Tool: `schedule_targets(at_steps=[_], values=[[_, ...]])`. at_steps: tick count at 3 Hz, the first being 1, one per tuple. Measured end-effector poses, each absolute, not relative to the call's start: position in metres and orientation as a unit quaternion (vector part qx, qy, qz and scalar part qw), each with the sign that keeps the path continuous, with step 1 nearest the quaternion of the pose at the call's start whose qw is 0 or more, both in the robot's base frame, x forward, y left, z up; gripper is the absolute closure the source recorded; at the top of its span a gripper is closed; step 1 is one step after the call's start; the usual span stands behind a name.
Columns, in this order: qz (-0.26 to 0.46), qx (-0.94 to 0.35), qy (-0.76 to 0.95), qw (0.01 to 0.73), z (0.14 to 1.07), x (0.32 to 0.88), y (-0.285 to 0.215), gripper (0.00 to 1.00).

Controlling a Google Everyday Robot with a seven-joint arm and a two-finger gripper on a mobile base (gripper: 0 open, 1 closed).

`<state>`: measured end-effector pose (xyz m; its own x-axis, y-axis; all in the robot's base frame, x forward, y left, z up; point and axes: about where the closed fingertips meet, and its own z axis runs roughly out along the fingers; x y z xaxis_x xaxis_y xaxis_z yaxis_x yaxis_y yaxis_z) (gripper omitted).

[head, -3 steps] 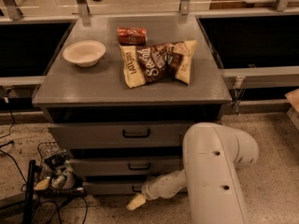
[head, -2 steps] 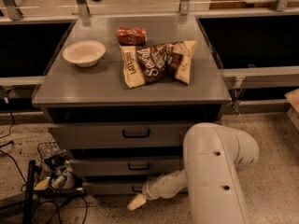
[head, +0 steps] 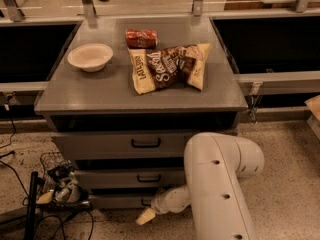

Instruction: Open bottom drawer

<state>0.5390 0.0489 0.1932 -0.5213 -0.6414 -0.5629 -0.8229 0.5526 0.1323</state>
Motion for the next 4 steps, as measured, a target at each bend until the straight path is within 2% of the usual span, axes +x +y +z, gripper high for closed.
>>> schedule_targets(at_steps=[4], values=[[0.215,-0.439,0.848,0.206,0.189,0.506,0.049,0.00]])
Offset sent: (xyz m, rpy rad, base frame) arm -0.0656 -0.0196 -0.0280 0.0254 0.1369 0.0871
